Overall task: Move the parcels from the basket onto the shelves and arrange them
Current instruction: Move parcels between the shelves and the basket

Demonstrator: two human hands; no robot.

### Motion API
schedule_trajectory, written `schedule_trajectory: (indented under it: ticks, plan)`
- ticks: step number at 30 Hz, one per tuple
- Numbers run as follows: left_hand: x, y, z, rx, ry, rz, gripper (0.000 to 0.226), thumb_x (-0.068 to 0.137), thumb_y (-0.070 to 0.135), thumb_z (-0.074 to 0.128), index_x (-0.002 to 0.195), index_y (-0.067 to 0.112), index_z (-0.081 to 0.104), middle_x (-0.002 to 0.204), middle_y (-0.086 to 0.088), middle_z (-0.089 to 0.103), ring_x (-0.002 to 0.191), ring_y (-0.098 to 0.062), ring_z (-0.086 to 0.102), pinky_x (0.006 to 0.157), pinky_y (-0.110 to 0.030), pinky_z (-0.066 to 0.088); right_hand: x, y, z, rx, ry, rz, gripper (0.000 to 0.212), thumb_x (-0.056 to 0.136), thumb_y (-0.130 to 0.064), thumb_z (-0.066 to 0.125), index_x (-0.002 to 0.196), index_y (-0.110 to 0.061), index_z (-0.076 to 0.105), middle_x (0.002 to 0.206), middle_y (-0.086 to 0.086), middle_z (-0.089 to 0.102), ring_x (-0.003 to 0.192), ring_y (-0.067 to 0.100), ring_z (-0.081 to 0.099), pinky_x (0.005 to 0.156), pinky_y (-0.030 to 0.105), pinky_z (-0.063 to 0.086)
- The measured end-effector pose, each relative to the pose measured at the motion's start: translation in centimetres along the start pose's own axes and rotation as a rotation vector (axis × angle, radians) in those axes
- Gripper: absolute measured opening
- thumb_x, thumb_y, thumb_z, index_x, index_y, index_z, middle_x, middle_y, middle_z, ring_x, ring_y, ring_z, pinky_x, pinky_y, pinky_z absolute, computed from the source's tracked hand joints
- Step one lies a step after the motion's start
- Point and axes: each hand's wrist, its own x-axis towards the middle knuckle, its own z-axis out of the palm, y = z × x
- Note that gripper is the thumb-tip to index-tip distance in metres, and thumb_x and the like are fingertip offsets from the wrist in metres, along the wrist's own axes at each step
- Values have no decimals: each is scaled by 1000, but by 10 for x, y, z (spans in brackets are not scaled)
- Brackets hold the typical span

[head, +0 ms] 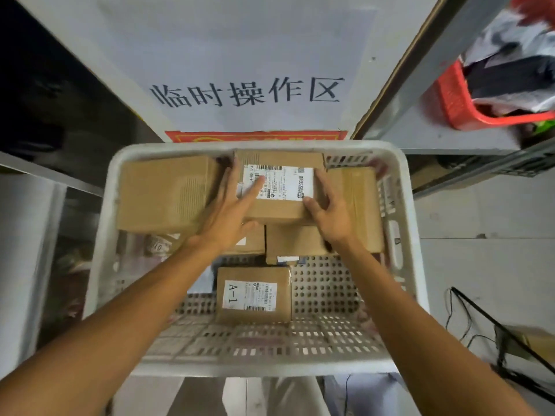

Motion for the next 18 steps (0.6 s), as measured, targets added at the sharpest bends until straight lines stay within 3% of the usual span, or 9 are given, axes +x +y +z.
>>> schedule_trajectory:
  ticks: [3,5,9,13,15,18]
  plan:
    - [10,-5,-4,237,18,118,96,84,48,64,150,27,-3,161,-7,-10,146,-28,-15,120,-45,0,0,8,2,-3,36,-42,60,93,-5,59,148,-13,36,145,-6,40,133,6,32,114,24,26]
    - [13,-3,-8,244,-3,108,95,84,48,64,152,25,1,161,-5,-3,147,-26,-12,120,-40,-6,3,6,1,-3,35,-24,60,93,-6,60,148,-14,37,147,-1,42,132,6,34,114,26,28]
    - [8,12,-16,245,-22,31,92,87,42,64,153,23,4,162,-3,-2,148,-24,-9,119,-39,-3,-8,-9,-1,12,56,110,63,94,-12,61,150,-23,34,148,-3,42,127,4,33,112,34,34]
    - [-6,22,-31,77,-186,4,69,95,35,54,152,29,16,162,-2,1,148,-24,-3,119,-42,4,-38,-21,-3,29,-61,138,54,95,-13,60,145,-14,42,143,2,51,131,16,47,109,43,43]
    - [-20,22,-41,-23,-270,35,62,96,34,52,151,31,23,161,0,9,148,-23,6,120,-43,8,-56,-28,-6,-45,-75,144,51,96,-22,59,143,-11,44,141,7,53,130,22,50,107,41,44]
    - [-51,20,-55,-38,-263,134,61,96,35,52,150,30,24,159,2,19,146,-20,15,119,-44,15,-83,-45,-6,-217,-89,98,55,97,-31,57,146,-16,40,146,7,47,133,23,45,110,40,40]
